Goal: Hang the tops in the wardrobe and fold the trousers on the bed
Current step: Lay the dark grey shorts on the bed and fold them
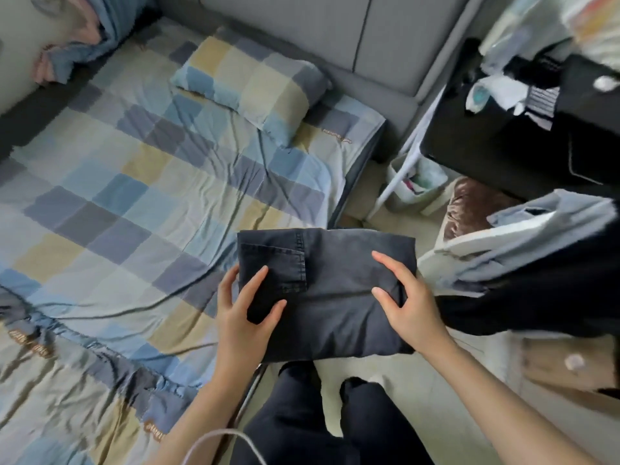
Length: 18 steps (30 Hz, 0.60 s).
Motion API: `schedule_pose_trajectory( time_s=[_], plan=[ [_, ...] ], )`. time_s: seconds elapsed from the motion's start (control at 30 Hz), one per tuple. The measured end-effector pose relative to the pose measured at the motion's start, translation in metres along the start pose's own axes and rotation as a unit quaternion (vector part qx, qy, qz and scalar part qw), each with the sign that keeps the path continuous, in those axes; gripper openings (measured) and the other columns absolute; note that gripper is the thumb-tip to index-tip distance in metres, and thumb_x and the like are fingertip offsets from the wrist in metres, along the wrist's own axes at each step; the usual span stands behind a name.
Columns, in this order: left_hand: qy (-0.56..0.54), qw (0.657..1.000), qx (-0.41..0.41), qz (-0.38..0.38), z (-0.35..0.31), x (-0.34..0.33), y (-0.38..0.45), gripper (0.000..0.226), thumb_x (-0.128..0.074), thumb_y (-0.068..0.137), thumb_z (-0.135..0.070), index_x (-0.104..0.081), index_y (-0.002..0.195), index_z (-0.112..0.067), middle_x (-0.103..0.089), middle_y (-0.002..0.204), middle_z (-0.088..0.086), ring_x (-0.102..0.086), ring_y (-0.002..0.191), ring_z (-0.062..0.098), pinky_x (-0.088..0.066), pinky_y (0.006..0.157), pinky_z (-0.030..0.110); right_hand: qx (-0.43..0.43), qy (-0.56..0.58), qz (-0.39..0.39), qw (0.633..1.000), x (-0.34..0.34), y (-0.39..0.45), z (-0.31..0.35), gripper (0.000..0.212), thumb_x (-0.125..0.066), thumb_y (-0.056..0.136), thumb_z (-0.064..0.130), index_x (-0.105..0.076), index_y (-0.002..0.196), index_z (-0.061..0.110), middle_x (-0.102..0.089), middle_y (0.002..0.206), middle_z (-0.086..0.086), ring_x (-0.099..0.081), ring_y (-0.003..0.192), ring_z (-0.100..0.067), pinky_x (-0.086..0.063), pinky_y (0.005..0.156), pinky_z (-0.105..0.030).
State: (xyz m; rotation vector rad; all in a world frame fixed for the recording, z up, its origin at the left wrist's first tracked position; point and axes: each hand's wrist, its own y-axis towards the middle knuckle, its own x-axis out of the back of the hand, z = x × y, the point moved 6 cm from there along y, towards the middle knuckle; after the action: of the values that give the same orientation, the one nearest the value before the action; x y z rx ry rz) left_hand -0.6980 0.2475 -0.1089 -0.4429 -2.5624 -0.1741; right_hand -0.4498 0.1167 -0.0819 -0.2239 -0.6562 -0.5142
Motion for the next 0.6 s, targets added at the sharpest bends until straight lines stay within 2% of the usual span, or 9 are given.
schedule_pose_trajectory(
  time_s=[0.13, 0.27, 0.37, 0.4, 0.5, 0.53, 0.6],
  plan=[
    [-0.001, 0.996, -0.041, 0.079, -0.045, -0.047, -0.023, 0.065, -0.082, 0.077, -0.017, -0.053, 0.128, -0.044, -0.031, 0.144, -0.015, -0.034, 0.137, 0.010, -0.032, 0.108, 0.029, -0.058, 0.010, -0.077, 0.995, 0.056, -0.060, -0.034, 0.056, -0.068, 0.085, 0.011, -0.051, 0.133, 0.036, -0.052, 0.131, 0.001, -0.048, 0.123, -0.007, -0.035, 0.106, -0.018],
    [-0.021, 0.985, -0.059, 0.162, -0.085, -0.097, -0.057, 0.058, -0.078, 0.081, -0.019, -0.053, 0.125, -0.047, -0.030, 0.143, -0.017, -0.031, 0.129, -0.004, -0.034, 0.103, 0.023, -0.117, 0.030, -0.142, 0.982, 0.099, -0.124, -0.070, 0.054, -0.067, 0.086, 0.012, -0.052, 0.131, 0.037, -0.050, 0.129, 0.005, -0.047, 0.121, -0.001, -0.034, 0.100, -0.007],
    [-0.026, 0.975, -0.087, 0.204, -0.112, -0.139, -0.090, 0.057, -0.077, 0.082, -0.020, -0.053, 0.127, -0.046, -0.032, 0.145, -0.014, -0.034, 0.136, 0.007, -0.036, 0.107, 0.029, -0.147, 0.037, -0.182, 0.972, 0.133, -0.175, -0.100, 0.052, -0.066, 0.087, 0.013, -0.052, 0.132, 0.036, -0.052, 0.128, 0.004, -0.048, 0.120, -0.001, -0.035, 0.099, -0.008],
    [-0.029, 0.971, -0.089, 0.220, -0.119, -0.151, -0.102, 0.058, -0.077, 0.082, -0.021, -0.052, 0.127, -0.047, -0.033, 0.146, -0.012, -0.034, 0.137, 0.006, -0.035, 0.108, 0.025, -0.152, 0.036, -0.194, 0.968, 0.144, -0.191, -0.109, 0.051, -0.065, 0.088, 0.014, -0.052, 0.132, 0.036, -0.053, 0.129, 0.004, -0.048, 0.120, -0.001, -0.035, 0.100, -0.009],
    [-0.047, 0.953, -0.119, 0.276, -0.154, -0.195, -0.146, 0.059, -0.077, 0.082, -0.022, -0.050, 0.125, -0.053, -0.033, 0.145, -0.016, -0.029, 0.131, -0.013, -0.027, 0.103, 0.004, -0.183, 0.012, -0.249, 0.951, 0.185, -0.252, -0.136, 0.049, -0.064, 0.089, 0.018, -0.051, 0.132, 0.036, -0.054, 0.129, 0.005, -0.049, 0.118, 0.000, -0.035, 0.099, -0.008],
    [-0.044, 0.949, -0.123, 0.289, -0.164, -0.208, -0.157, 0.059, -0.077, 0.082, -0.022, -0.051, 0.125, -0.052, -0.034, 0.144, -0.017, -0.030, 0.130, -0.014, -0.027, 0.104, 0.005, -0.190, 0.009, -0.264, 0.946, 0.194, -0.269, -0.144, 0.048, -0.064, 0.089, 0.018, -0.052, 0.132, 0.035, -0.054, 0.129, 0.005, -0.049, 0.117, -0.001, -0.035, 0.098, -0.007],
    [-0.043, 0.934, -0.141, 0.326, -0.188, -0.246, -0.191, 0.056, -0.078, 0.081, -0.022, -0.054, 0.127, -0.046, -0.036, 0.145, -0.014, -0.035, 0.133, -0.002, -0.031, 0.108, 0.020, -0.216, 0.016, -0.308, 0.926, 0.223, -0.317, -0.162, 0.048, -0.064, 0.088, 0.017, -0.052, 0.131, 0.034, -0.054, 0.128, 0.006, -0.049, 0.117, -0.002, -0.036, 0.098, -0.008]
  ],
)
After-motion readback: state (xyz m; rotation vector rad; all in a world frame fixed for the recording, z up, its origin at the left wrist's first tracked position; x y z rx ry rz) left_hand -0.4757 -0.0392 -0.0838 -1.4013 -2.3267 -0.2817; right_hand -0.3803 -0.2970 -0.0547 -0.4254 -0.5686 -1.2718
